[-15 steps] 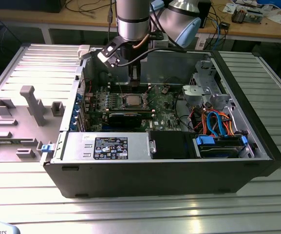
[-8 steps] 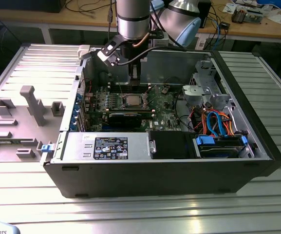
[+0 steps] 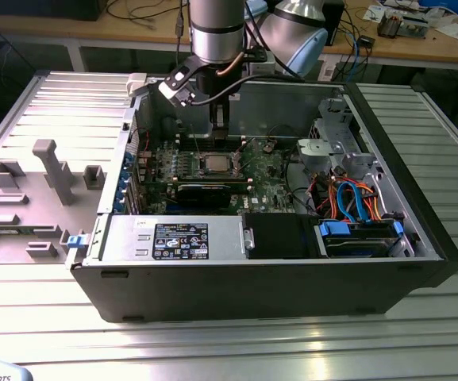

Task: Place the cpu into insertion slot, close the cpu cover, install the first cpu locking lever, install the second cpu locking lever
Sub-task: 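Close the cpu cover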

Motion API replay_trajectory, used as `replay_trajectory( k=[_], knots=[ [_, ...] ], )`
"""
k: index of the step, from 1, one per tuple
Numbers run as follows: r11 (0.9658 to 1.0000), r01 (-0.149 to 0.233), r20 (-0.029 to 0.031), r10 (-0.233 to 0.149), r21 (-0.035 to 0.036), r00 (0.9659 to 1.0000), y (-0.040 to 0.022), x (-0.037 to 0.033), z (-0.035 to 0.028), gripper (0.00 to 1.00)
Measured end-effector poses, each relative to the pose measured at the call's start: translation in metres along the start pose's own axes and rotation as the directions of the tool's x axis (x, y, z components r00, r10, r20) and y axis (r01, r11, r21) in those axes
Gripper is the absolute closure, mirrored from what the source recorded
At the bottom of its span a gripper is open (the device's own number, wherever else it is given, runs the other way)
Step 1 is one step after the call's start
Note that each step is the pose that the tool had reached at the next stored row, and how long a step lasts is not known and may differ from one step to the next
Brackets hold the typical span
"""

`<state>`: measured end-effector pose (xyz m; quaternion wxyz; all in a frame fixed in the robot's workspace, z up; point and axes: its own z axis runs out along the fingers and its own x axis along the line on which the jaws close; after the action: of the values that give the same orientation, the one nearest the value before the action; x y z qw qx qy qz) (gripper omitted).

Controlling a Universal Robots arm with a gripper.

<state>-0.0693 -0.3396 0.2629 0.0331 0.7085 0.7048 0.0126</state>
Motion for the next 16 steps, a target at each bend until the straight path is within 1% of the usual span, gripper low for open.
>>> replay_trajectory(
  k=[6, 16],
  knots=[
    [1.0, 0.0, 0.0008, 0.0, 0.0001, 1.0, 0.0002, -0.0001, -0.0036, 0.89],
    [1.0, 0.0, 0.001, 0.0, 0.0002, 1.0, 0.0003, -0.0002, -0.0056, 0.89]
  ],
)
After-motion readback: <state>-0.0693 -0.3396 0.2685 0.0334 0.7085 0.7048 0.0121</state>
